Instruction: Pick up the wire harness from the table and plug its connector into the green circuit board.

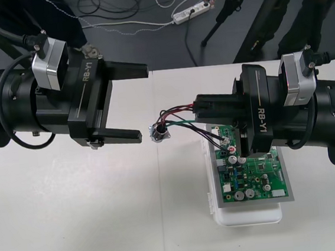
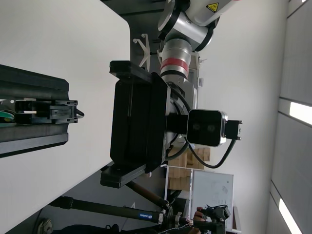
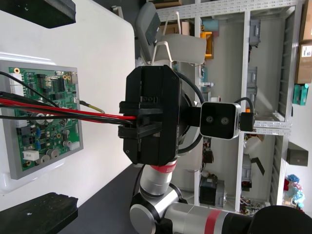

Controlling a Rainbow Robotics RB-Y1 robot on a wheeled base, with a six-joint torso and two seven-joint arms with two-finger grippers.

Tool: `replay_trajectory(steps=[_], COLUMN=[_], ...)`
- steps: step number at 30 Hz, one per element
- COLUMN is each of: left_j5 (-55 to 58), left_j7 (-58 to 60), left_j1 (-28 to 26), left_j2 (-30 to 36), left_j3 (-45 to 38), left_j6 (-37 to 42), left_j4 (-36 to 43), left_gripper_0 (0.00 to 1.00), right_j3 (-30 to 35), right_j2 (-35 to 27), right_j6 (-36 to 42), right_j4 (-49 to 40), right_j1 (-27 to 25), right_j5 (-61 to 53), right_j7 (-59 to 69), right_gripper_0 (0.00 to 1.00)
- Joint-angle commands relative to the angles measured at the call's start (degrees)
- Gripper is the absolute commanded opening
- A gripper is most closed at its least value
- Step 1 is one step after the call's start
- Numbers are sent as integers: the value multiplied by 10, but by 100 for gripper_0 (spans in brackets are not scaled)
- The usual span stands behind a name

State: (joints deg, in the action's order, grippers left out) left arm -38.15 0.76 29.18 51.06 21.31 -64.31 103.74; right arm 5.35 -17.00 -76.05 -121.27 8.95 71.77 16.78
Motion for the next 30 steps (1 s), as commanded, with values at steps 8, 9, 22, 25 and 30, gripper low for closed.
replay_trajectory(steps=[8,9,22,25,30], left_j5=[-3,-3,-4,-5,-12], left_j7=[19,20,21,23,25], left_j1=[60,62,94,96,101], left_j2=[-26,-28,-40,-40,-40], left_j3=[48,53,95,96,96], left_j6=[45,50,90,93,93], left_j4=[16,16,16,16,15], left_gripper_0=[100,100,100,100,100], right_j3=[-10,-10,-9,-8,-8], right_j2=[10,10,9,9,10], right_j6=[5,5,5,5,5], right_j4=[-21,-21,-21,-21,-21], right_j1=[-6,-6,-5,-5,-6], right_j5=[1,1,-4,-4,-4], right_j7=[-20,-19,-24,-25,-25], right_gripper_0=[1,1,1,1,1])
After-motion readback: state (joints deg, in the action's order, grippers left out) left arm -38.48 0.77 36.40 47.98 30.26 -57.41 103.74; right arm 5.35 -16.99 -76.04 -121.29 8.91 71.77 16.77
